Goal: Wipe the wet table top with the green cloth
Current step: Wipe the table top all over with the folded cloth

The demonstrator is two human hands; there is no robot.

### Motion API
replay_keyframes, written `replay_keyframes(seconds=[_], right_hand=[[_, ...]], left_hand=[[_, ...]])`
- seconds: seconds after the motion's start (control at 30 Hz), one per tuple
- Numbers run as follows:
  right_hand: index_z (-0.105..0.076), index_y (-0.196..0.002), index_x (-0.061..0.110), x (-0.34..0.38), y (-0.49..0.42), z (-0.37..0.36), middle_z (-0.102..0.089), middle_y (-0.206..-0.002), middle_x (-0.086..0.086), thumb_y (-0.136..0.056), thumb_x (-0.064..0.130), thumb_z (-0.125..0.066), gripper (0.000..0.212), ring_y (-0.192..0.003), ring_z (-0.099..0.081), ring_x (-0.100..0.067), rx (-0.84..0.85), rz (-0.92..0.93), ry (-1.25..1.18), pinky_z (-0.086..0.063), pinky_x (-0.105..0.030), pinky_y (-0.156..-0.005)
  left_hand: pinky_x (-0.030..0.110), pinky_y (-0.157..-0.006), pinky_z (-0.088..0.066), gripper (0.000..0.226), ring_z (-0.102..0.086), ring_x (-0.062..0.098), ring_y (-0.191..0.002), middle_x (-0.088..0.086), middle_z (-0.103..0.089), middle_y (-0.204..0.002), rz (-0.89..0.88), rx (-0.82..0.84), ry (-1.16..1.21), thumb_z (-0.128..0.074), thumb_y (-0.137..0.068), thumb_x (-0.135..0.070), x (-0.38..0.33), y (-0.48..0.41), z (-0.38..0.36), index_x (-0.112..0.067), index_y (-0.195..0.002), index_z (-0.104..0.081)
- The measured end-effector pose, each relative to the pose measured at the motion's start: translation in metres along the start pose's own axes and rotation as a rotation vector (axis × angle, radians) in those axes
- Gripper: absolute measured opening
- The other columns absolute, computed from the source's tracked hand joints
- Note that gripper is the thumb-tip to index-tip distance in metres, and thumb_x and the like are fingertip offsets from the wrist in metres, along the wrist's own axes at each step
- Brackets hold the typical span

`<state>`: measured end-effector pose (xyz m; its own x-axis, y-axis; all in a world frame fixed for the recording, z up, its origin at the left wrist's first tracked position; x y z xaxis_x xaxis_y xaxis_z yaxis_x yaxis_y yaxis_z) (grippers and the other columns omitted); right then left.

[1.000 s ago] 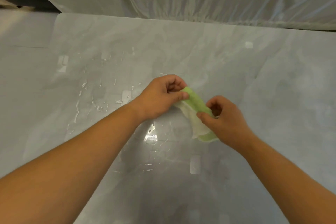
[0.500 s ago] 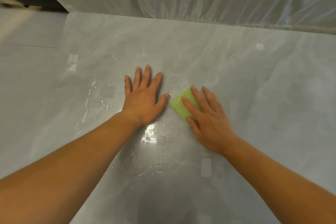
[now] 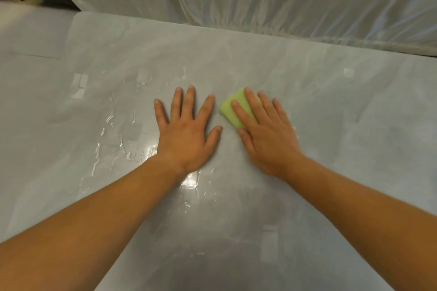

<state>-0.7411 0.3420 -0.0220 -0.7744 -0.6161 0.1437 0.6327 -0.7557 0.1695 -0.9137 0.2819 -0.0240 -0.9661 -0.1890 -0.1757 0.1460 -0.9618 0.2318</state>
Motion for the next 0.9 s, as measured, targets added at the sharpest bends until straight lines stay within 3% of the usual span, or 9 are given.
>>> replay_keyframes(seconds=[0.1, 0.23, 0.3, 0.47, 0.5, 0.67, 0.83, 0.9], right_hand=[[-0.018, -0.156, 0.037, -0.019, 0.004, 0.002, -0.01, -0.167, 0.0, -0.101, 0.045, -0.027, 0.056, -0.152, -0.015, -0.033, 0.05, 0.038, -0.034, -0.013, -0.052, -0.122], [-0.018, -0.157, 0.032, -0.078, -0.086, 0.027, -0.007, -0.167, -0.006, -0.104, 0.042, -0.028, 0.055, -0.152, -0.01, -0.035, -0.066, -0.311, -0.078, -0.008, -0.052, -0.123], [-0.018, -0.157, 0.031, -0.076, -0.117, 0.031, -0.007, -0.167, -0.007, -0.104, 0.041, -0.027, 0.055, -0.152, -0.01, -0.034, -0.109, -0.358, -0.075, -0.008, -0.052, -0.123], [-0.023, -0.156, 0.032, -0.037, -0.108, 0.023, -0.013, -0.166, -0.006, -0.102, 0.043, -0.026, 0.055, -0.151, -0.018, -0.034, -0.02, 0.137, 0.002, -0.013, -0.052, -0.122], [-0.022, -0.156, 0.032, -0.042, -0.115, 0.025, -0.013, -0.167, -0.006, -0.102, 0.043, -0.027, 0.055, -0.151, -0.017, -0.034, -0.008, 0.147, 0.003, -0.013, -0.052, -0.122], [-0.023, -0.156, 0.029, -0.031, -0.14, 0.031, -0.011, -0.167, -0.009, -0.104, 0.04, -0.029, 0.054, -0.151, -0.015, -0.035, -0.117, -0.132, -0.031, -0.012, -0.051, -0.122], [-0.028, -0.154, 0.031, 0.007, -0.088, 0.015, -0.019, -0.165, -0.008, -0.102, 0.04, -0.029, 0.053, -0.15, -0.022, -0.035, -0.009, 0.313, 0.015, -0.016, -0.054, -0.121], [-0.023, -0.156, 0.032, -0.011, -0.114, 0.022, -0.014, -0.166, -0.008, -0.104, 0.041, -0.029, 0.053, -0.151, -0.017, -0.034, -0.007, 0.221, 0.04, -0.012, -0.053, -0.122]], left_hand=[[0.067, -0.113, 0.016, 0.071, 0.024, 0.035, -0.149, 0.008, 0.018, -0.165, 0.046, 0.006, -0.015, -0.017, -0.095, -0.067, 0.012, -0.021, 0.007, -0.038, -0.156, 0.005], [0.07, -0.112, 0.013, 0.075, 0.03, 0.036, -0.146, 0.006, 0.024, -0.164, 0.074, 0.032, -0.044, -0.009, -0.092, -0.071, 0.018, -0.035, 0.0, -0.037, -0.155, 0.013], [0.07, -0.111, 0.014, 0.075, 0.029, 0.036, -0.147, 0.006, 0.022, -0.164, 0.067, 0.015, -0.047, -0.009, -0.092, -0.072, 0.018, -0.036, -0.003, -0.037, -0.155, 0.011], [0.069, -0.112, 0.014, 0.074, 0.027, 0.034, -0.148, 0.005, 0.018, -0.166, 0.068, 0.005, -0.013, -0.009, -0.093, -0.072, 0.018, -0.036, 0.0, -0.036, -0.157, 0.006], [0.069, -0.112, 0.015, 0.074, 0.027, 0.034, -0.148, 0.005, 0.018, -0.166, 0.071, 0.012, -0.004, -0.007, -0.093, -0.071, 0.018, -0.035, 0.0, -0.036, -0.157, 0.006], [0.062, -0.114, 0.018, 0.076, 0.024, 0.026, -0.15, 0.0, 0.014, -0.167, 0.088, 0.023, 0.161, -0.009, -0.095, -0.063, 0.019, -0.036, 0.008, -0.023, -0.158, 0.005], [0.057, -0.12, 0.007, 0.067, 0.012, 0.029, -0.152, 0.013, 0.001, -0.167, 0.078, -0.015, 0.109, -0.023, -0.098, -0.046, 0.038, -0.006, 0.017, -0.015, -0.157, -0.015], [0.058, -0.119, 0.009, 0.067, 0.012, 0.031, -0.152, 0.015, 0.001, -0.166, 0.108, -0.004, 0.067, -0.022, -0.097, -0.049, 0.047, 0.014, 0.014, -0.019, -0.156, -0.017]])
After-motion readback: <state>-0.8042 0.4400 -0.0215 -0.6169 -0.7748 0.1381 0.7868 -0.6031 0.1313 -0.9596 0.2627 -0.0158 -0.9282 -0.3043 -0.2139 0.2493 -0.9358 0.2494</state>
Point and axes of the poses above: each hand's wrist, its own y-axis away from the middle knuckle, its own z-axis out of the back of the hand, x = y × z, the point moved 5 cm from there along -y, towards the middle knuckle
